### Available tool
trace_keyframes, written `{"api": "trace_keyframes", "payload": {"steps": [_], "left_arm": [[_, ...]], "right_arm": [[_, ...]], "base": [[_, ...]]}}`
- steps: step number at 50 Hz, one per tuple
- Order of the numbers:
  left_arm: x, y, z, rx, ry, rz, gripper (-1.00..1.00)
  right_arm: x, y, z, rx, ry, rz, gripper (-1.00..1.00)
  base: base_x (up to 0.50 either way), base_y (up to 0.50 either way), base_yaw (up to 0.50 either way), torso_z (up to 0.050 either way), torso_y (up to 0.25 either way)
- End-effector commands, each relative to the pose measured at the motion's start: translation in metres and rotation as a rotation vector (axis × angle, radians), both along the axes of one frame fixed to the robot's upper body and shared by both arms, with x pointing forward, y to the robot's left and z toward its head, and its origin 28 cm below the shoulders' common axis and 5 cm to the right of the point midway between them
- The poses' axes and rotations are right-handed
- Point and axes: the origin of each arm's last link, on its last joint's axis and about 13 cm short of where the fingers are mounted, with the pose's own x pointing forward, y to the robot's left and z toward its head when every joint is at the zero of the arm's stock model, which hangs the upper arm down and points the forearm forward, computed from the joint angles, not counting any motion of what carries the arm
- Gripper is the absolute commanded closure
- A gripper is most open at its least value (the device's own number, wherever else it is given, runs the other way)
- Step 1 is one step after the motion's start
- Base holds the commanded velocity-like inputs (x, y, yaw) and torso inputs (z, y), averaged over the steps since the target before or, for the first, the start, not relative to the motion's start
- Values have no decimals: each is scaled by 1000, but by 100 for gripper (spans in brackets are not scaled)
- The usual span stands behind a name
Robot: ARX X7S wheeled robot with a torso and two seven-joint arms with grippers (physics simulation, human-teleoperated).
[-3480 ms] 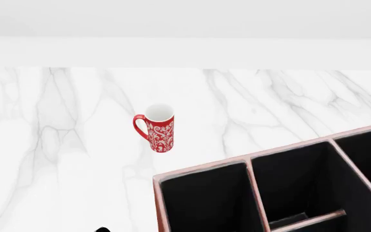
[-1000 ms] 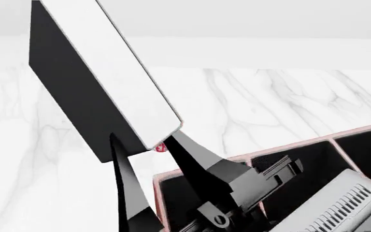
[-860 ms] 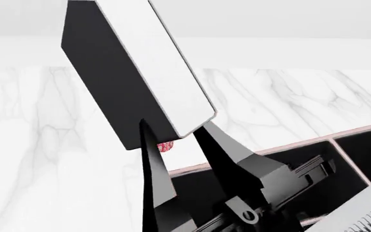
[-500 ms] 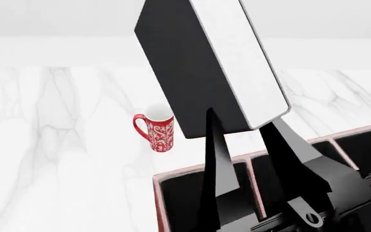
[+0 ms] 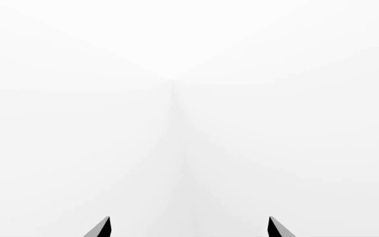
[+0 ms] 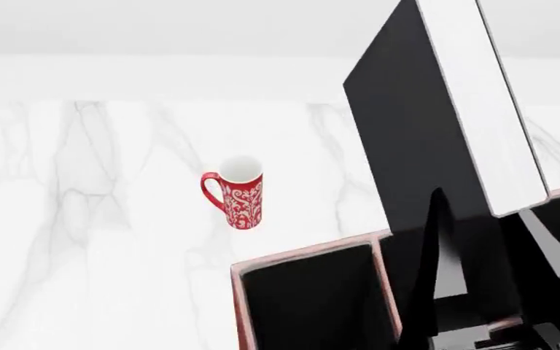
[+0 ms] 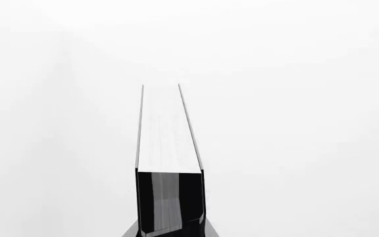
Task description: Pick up the book and place it in the left compartment of the caddy.
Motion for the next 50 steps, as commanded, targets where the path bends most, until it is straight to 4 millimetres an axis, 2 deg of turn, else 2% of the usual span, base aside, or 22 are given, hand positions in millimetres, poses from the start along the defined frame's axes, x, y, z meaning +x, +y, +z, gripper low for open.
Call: {"api": "trace_keyframes", "payload": {"steps": [1, 7, 27, 50], "left_arm": [[1, -1, 3, 28, -17, -14, -100], [2, -1, 3, 26, -16, -14, -100], [0, -1, 3, 26, -19, -10, -100], [0, -1, 2, 27, -16, -10, -100]], "right_arm": [[19, -25, -4, -42, -89, -128, 100], [26, -30, -14, -68, -42, -166, 100], [30, -41, -26, -114, 45, -193, 100], [2, -60, -43, -93, 94, -235, 100]], "base": [[0, 0, 0, 0, 0], [0, 0, 0, 0, 0], [0, 0, 0, 0, 1], [0, 0, 0, 0, 1]]}}
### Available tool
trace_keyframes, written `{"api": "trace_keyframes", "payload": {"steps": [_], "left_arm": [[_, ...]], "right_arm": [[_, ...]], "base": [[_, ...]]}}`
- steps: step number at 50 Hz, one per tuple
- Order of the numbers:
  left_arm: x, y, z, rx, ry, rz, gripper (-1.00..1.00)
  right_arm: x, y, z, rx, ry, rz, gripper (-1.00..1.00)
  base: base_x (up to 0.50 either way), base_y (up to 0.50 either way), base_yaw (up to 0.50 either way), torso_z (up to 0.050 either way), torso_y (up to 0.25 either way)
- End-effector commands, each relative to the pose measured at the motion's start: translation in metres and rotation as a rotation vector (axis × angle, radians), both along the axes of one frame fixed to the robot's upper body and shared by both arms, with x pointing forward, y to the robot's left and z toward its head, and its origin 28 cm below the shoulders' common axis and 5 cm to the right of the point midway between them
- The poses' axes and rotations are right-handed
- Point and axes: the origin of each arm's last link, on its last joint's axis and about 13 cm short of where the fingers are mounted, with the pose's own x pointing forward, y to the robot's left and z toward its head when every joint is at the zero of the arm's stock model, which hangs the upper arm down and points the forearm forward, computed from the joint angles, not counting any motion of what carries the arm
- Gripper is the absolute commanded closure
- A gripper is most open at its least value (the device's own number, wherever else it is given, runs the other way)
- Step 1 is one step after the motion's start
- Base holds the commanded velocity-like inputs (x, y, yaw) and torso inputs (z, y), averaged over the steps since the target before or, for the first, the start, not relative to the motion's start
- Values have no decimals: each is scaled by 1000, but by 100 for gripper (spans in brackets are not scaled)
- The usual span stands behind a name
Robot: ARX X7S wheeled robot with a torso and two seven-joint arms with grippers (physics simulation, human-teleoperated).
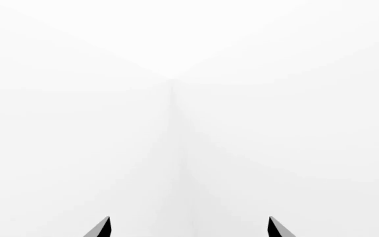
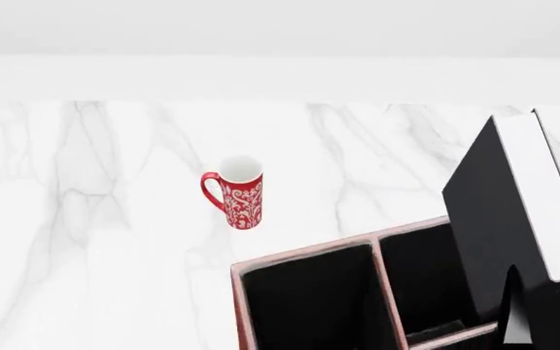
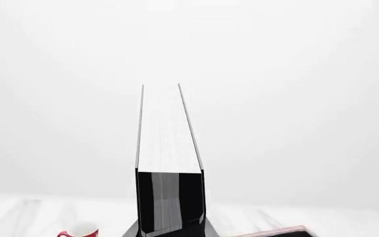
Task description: Pick up the book and place it in the left compartment of the caddy.
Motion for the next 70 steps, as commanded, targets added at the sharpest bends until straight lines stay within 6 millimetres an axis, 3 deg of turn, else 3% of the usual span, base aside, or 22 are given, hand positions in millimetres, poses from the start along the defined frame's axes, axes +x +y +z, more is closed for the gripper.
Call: {"api": "trace_keyframes", "payload": {"steps": [1, 16, 30, 54, 70], "left_arm": [[0, -1, 2, 29, -18, -10, -100], [0, -1, 2, 30, -17, -11, -100], [0, -1, 2, 28, -18, -11, -100], [-3, 0, 2, 28, -22, -7, -100], [-3, 0, 2, 29, -23, -7, -100]], "right_arm": [[4, -19, 3, -41, -154, 0, 100], [-12, -22, -3, -43, -142, 29, 100], [-4, -21, -25, -55, -63, 23, 100], [-6, -1, -28, -40, -58, 142, 100], [9, 15, -49, -19, 3, 207, 100]], "base": [[0, 0, 0, 0, 0], [0, 0, 0, 1, 1], [0, 0, 0, 0, 1], [0, 0, 0, 0, 1], [0, 0, 0, 0, 1]]}}
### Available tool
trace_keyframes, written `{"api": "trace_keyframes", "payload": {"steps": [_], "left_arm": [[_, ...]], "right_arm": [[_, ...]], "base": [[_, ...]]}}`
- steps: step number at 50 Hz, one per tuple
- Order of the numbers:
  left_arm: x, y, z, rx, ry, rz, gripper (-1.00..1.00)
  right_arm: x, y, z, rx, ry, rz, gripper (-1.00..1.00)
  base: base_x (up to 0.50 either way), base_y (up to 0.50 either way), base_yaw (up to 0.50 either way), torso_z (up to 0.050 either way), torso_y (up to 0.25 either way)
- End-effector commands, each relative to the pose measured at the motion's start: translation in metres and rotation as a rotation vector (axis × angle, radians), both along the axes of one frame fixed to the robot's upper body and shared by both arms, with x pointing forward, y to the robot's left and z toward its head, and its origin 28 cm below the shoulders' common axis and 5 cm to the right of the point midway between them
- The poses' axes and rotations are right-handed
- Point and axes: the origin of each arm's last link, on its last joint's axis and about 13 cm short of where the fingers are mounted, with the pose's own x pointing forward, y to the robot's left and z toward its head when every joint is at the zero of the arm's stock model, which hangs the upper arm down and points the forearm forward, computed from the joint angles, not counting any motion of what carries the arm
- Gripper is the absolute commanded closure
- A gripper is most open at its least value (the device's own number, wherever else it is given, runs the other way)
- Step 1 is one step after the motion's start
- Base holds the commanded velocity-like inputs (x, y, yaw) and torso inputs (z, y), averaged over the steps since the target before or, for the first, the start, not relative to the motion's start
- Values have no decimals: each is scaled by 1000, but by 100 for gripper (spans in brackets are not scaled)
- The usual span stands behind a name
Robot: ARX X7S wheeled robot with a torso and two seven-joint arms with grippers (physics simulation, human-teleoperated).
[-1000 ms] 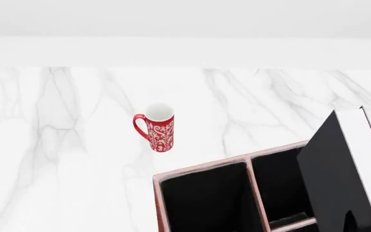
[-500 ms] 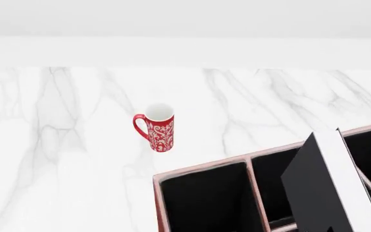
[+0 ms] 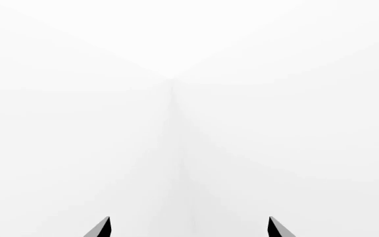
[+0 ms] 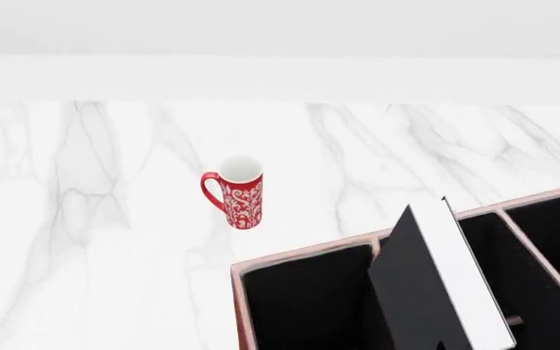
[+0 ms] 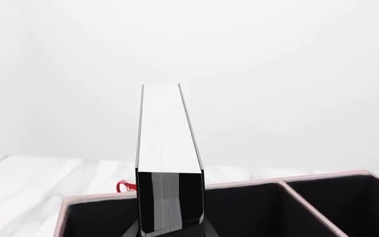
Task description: Pick up the book and place it in the left compartment of the caddy.
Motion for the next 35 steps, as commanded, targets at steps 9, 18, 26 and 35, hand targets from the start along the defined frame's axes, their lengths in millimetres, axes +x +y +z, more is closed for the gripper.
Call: {"api": "trace_keyframes", "payload": {"steps": [9, 18, 26, 35], "left_arm": [[-1, 0, 2, 29, -22, -9, -100], [0, -1, 3, 28, -20, -11, -100], [0, -1, 3, 26, -20, -11, -100], [0, -1, 3, 27, -20, -10, -100]], "right_arm": [[31, 11, -13, -42, -105, 87, 100], [35, 18, -19, -41, -80, 108, 100], [39, 21, -21, -39, -70, 114, 100], [45, 20, -31, -41, -34, 93, 100]], "base": [[0, 0, 0, 0, 1], [0, 0, 0, 1, 0], [0, 0, 0, 0, 1], [0, 0, 0, 0, 1]]}}
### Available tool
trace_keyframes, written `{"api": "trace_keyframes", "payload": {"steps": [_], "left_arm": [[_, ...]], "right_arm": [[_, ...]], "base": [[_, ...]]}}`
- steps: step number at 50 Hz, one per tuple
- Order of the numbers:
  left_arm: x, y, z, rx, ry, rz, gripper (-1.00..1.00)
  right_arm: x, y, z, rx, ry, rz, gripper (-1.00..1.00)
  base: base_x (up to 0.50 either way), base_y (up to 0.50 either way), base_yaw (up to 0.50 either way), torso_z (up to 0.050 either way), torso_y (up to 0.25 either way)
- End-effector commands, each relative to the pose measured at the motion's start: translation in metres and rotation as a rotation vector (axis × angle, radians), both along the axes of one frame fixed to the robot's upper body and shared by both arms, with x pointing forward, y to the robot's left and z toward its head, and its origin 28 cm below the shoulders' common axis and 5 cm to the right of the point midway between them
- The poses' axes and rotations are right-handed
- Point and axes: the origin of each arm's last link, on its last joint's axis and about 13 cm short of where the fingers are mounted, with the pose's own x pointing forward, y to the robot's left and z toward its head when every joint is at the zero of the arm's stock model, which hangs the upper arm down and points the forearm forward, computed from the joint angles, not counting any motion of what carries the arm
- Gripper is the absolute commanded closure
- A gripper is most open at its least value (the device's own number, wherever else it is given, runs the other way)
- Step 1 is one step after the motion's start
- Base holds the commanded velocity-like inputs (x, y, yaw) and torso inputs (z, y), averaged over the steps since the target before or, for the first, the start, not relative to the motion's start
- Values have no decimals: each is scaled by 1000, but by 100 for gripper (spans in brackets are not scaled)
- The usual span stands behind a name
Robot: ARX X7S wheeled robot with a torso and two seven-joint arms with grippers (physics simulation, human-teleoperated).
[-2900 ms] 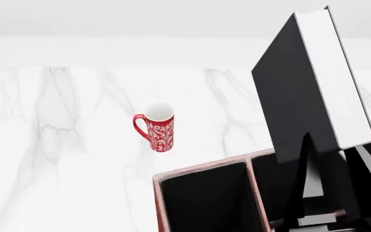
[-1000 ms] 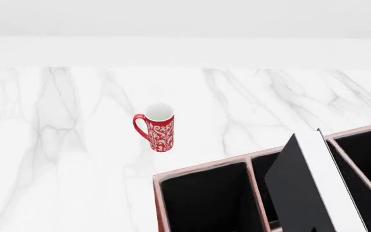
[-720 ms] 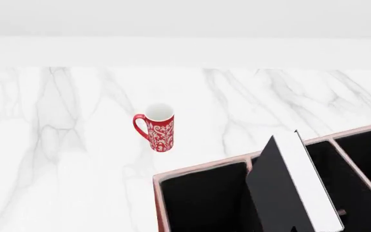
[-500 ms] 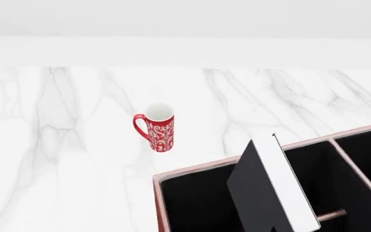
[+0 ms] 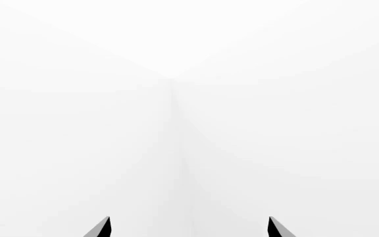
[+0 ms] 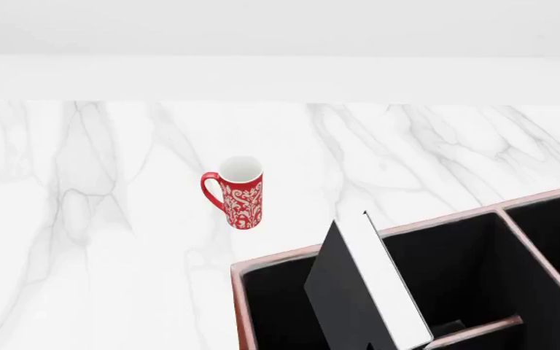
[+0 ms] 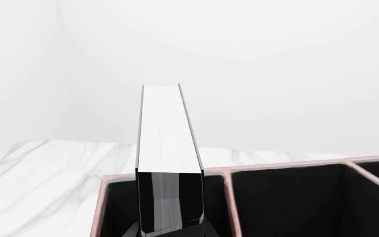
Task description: Pick up the book and place it in the left compartment of the caddy.
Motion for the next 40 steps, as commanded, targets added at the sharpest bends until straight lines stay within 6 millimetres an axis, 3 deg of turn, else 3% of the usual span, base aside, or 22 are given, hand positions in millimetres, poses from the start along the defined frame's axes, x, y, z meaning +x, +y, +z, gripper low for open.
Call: {"api": "trace_keyframes", "payload": {"steps": [1, 25, 40], "left_arm": [[0, -1, 3, 29, -21, -9, -100], [-3, 0, 2, 26, -29, -14, -100], [-2, -1, 2, 26, -27, -14, -100]], "right_arm": [[24, -7, -9, -65, -89, -24, 100], [20, 5, -17, -92, -44, 34, 100], [26, 3, -27, -79, -7, 12, 100]], "base": [[0, 0, 0, 0, 0], [0, 0, 0, 0, 1], [0, 0, 0, 0, 1]]}}
